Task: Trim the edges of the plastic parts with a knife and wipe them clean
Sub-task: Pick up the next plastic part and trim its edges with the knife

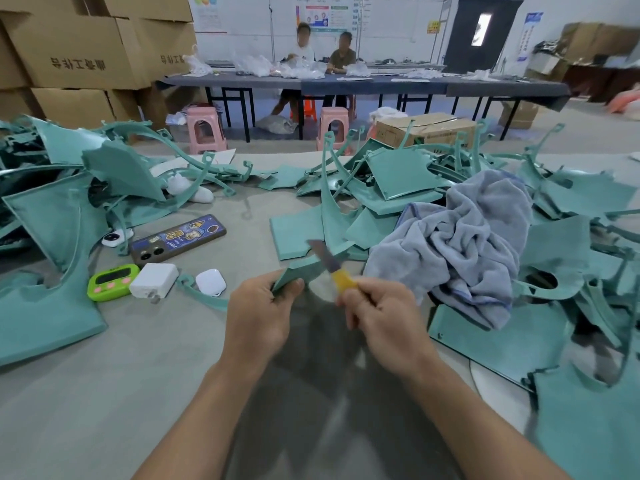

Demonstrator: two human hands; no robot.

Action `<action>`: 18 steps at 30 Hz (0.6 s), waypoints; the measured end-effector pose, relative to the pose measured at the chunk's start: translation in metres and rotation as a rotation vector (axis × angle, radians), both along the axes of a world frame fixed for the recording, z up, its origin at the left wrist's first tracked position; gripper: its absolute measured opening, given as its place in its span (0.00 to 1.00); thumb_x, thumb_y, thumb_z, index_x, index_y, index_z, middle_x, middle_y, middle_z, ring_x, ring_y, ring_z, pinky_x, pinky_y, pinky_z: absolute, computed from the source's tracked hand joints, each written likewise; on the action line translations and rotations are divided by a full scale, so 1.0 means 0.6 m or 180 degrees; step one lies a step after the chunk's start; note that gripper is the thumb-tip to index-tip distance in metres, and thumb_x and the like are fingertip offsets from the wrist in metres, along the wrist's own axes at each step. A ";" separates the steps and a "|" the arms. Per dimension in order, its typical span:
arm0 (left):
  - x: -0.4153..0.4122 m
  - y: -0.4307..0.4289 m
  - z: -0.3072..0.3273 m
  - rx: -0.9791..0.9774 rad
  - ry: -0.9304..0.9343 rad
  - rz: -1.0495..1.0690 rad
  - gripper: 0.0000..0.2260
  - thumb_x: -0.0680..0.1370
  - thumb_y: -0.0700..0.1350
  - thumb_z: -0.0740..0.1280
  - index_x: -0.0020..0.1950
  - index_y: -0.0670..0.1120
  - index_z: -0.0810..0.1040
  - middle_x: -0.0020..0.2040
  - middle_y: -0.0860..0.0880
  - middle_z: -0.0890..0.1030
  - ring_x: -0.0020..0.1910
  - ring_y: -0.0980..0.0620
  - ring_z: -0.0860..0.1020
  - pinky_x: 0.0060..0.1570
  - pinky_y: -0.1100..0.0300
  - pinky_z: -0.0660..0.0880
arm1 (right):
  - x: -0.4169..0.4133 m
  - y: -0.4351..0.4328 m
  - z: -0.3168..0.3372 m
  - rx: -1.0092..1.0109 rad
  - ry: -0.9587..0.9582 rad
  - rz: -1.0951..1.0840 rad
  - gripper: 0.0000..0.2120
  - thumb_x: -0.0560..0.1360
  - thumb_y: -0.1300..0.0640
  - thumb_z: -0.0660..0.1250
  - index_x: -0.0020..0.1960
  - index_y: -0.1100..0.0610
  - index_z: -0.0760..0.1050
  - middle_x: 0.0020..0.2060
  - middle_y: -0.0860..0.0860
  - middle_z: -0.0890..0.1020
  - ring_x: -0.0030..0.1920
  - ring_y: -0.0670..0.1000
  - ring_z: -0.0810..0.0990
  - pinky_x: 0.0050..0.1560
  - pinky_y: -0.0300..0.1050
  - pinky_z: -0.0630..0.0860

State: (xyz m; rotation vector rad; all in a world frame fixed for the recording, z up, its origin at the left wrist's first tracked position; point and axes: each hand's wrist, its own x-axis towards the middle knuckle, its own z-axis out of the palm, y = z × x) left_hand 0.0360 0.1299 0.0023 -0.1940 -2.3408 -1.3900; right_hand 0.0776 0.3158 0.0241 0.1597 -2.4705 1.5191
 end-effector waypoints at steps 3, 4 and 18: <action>0.001 0.001 0.002 0.0070 -0.0060 -0.0009 0.08 0.77 0.50 0.71 0.47 0.66 0.78 0.41 0.56 0.83 0.32 0.59 0.71 0.36 0.63 0.73 | -0.018 0.005 -0.004 0.0367 -0.0221 -0.0401 0.15 0.79 0.50 0.64 0.37 0.55 0.79 0.28 0.51 0.80 0.32 0.51 0.79 0.37 0.48 0.75; 0.002 0.002 0.003 0.0119 -0.0096 -0.0008 0.05 0.76 0.52 0.69 0.47 0.65 0.79 0.42 0.52 0.84 0.33 0.58 0.71 0.38 0.60 0.74 | -0.024 0.013 -0.001 0.0426 -0.0281 -0.0743 0.15 0.80 0.52 0.65 0.36 0.53 0.80 0.28 0.50 0.81 0.34 0.52 0.80 0.40 0.49 0.76; -0.011 0.000 0.020 -0.0075 -0.0287 0.0143 0.13 0.79 0.46 0.71 0.37 0.41 0.77 0.32 0.41 0.77 0.32 0.51 0.67 0.33 0.56 0.68 | -0.004 -0.003 -0.019 0.0443 0.0090 -0.0382 0.13 0.82 0.53 0.67 0.39 0.54 0.78 0.29 0.49 0.78 0.32 0.48 0.74 0.37 0.48 0.72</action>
